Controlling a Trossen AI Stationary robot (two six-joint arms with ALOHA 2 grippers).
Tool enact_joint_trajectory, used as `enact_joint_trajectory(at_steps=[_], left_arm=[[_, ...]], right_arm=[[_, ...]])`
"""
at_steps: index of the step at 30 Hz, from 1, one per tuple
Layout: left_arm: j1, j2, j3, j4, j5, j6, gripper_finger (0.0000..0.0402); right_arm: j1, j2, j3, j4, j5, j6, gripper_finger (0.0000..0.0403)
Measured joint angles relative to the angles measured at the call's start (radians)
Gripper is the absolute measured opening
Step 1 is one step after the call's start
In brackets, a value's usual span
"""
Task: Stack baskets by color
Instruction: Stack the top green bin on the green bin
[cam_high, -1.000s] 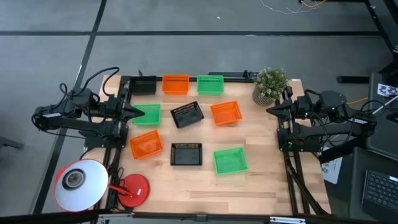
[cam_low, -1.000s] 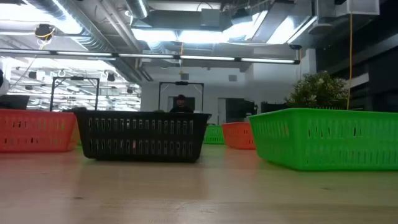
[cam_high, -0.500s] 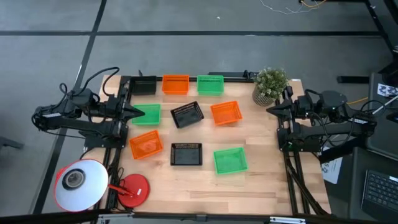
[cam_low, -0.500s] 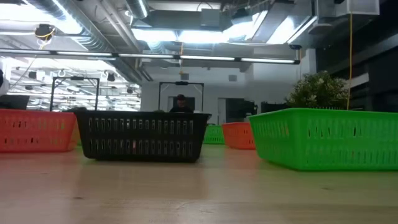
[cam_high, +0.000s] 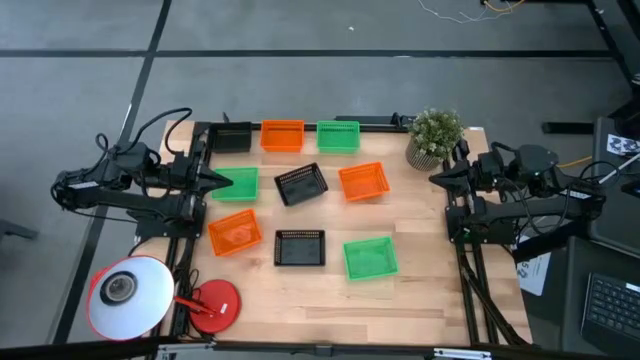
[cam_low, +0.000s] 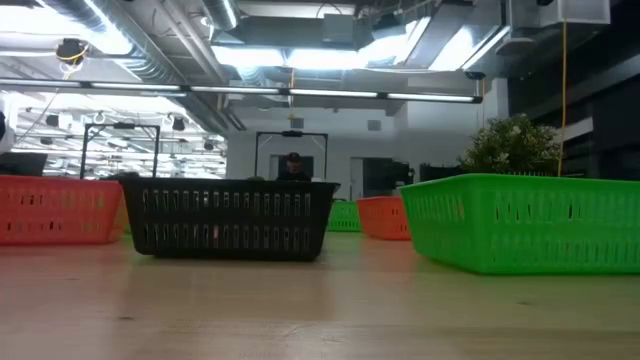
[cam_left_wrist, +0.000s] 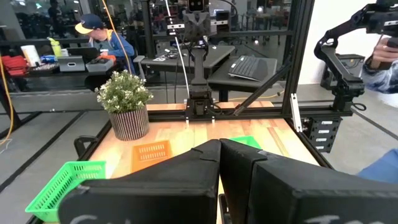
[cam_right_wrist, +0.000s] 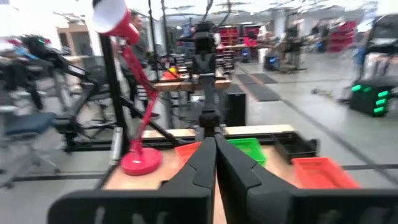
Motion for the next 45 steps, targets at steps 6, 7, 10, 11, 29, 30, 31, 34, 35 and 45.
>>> enact_joint_trajectory(at_steps=[6, 7, 10, 11, 29, 30, 31, 34, 35, 45], left_arm=[[0.0, 0.0, 0.0, 0.0, 0.0, 0.003, 0.0], [0.0, 0.0, 0.0, 0.0, -0.003, 0.026, 0.0], [0.0, 0.0, 0.0, 0.005, -0.034, 0.138, 0.0], [0.0, 0.0, 0.0, 0.006, -0.045, 0.172, 0.0], [0.0, 0.001, 0.0, 0.168, -0.071, 0.228, 0.0], [0.0, 0.001, 0.0, 0.185, -0.07, 0.229, 0.0], [0.0, 0.001, 0.0, 0.206, -0.071, 0.243, 0.0], [0.0, 0.001, 0.0, 0.292, -0.072, 0.321, 0.0], [0.0, 0.001, 0.0, 0.323, -0.074, 0.344, 0.0], [0.0, 0.002, 0.001, 0.364, -0.131, 0.292, 0.0]], right_arm=[[0.0, 0.0, 0.0, 0.034, -0.044, 0.116, 0.0014], [0.0, 0.0, 0.0, 0.052, -0.045, 0.147, 0.0014], [0.0, 0.0, 0.0, 0.114, -0.046, 0.266, 0.0014], [0.0, 0.0, 0.0, 0.131, -0.047, 0.303, 0.0014], [0.003, 0.042, 0.0, 0.227, -0.477, 0.235, 0.0014], [0.003, 0.042, 0.0, 0.241, -0.498, 0.22, 0.0014], [0.003, 0.042, 0.0, 0.258, -0.519, 0.196, 0.0014], [0.003, 0.039, 0.0, 0.312, -0.559, 0.113, 0.0014], [0.003, 0.039, 0.0, 0.329, -0.56, 0.079, 0.0014], [0.003, 0.039, -0.004, 0.211, -0.376, -0.336, 0.0014]])
